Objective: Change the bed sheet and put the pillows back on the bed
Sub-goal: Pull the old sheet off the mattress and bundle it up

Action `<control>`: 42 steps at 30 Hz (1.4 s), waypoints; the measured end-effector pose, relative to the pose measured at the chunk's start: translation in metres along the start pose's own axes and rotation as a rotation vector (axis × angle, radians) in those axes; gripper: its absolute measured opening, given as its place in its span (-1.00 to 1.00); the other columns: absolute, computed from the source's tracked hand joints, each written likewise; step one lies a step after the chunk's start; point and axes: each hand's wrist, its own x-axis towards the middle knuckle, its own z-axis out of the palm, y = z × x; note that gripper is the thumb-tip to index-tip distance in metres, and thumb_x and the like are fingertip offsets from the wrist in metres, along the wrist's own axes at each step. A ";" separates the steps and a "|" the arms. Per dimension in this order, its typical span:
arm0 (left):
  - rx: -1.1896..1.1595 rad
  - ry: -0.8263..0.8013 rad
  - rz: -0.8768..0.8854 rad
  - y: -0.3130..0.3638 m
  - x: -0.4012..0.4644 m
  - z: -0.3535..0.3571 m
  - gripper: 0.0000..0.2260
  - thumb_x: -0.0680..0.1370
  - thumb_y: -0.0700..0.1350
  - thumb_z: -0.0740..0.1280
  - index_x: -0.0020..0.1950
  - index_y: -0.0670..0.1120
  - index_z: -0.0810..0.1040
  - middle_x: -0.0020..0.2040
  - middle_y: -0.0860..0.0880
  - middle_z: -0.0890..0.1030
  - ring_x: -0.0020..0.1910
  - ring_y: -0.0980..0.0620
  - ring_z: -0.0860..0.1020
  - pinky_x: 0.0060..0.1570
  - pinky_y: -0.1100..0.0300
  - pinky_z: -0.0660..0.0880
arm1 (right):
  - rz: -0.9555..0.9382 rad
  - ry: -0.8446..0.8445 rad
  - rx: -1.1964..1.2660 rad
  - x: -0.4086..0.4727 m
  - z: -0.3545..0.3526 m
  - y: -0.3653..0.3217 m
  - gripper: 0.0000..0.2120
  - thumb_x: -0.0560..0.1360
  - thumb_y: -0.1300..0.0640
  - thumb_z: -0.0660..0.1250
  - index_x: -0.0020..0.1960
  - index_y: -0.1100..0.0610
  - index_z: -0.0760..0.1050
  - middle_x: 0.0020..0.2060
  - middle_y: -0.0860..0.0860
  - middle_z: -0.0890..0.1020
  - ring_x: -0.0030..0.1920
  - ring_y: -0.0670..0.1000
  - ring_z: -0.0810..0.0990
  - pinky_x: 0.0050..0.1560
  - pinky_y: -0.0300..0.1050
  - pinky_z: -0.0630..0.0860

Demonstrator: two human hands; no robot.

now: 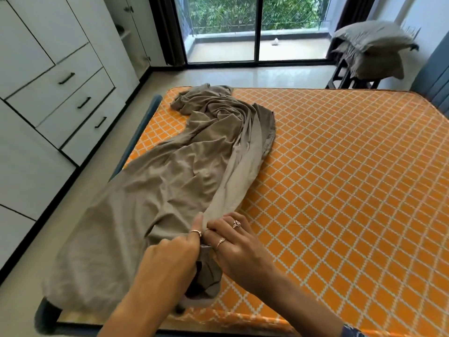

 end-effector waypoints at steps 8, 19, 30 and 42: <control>0.046 0.044 -0.172 -0.044 -0.013 -0.049 -0.50 -0.07 -0.28 0.61 -0.15 -0.10 0.69 -0.60 -0.02 0.46 -0.71 -0.09 0.42 -0.78 0.21 0.27 | 0.395 -0.098 -0.043 0.027 0.055 0.050 -0.73 0.51 0.06 0.14 0.01 0.13 0.57 0.38 0.21 0.40 0.41 0.26 0.32 0.30 0.32 0.29; -0.091 0.182 -0.352 -0.056 -0.040 -0.102 -0.50 0.24 -0.39 0.46 0.14 -0.08 0.64 -0.49 -0.12 0.52 -0.59 -0.09 0.38 -0.55 0.19 0.36 | 0.492 -0.124 -0.088 0.070 0.089 0.115 -0.95 0.42 0.16 0.42 -0.18 0.14 0.62 0.35 0.16 0.46 0.34 0.19 0.43 0.21 0.21 0.39; -0.113 0.374 -0.391 -0.042 -0.056 -0.147 -0.58 0.40 -0.37 0.34 0.22 -0.09 0.60 -0.40 -0.11 0.55 -0.45 -0.15 0.49 -0.39 0.01 0.52 | 0.549 -0.052 -0.097 0.105 0.076 0.121 -0.72 0.48 0.33 0.17 0.11 0.24 0.58 0.28 0.09 0.52 0.23 0.16 0.50 0.23 0.05 0.34; -0.196 0.426 -0.347 -0.051 -0.010 -0.160 -0.57 0.42 -0.35 0.30 0.22 -0.02 0.60 -0.19 -0.23 0.65 -0.20 -0.27 0.61 -0.13 -0.14 0.56 | 0.679 0.146 0.226 0.146 -0.077 0.210 -0.70 0.34 0.15 0.14 -0.20 0.29 0.60 -0.28 0.25 0.63 -0.17 0.09 0.58 -0.21 -0.07 0.32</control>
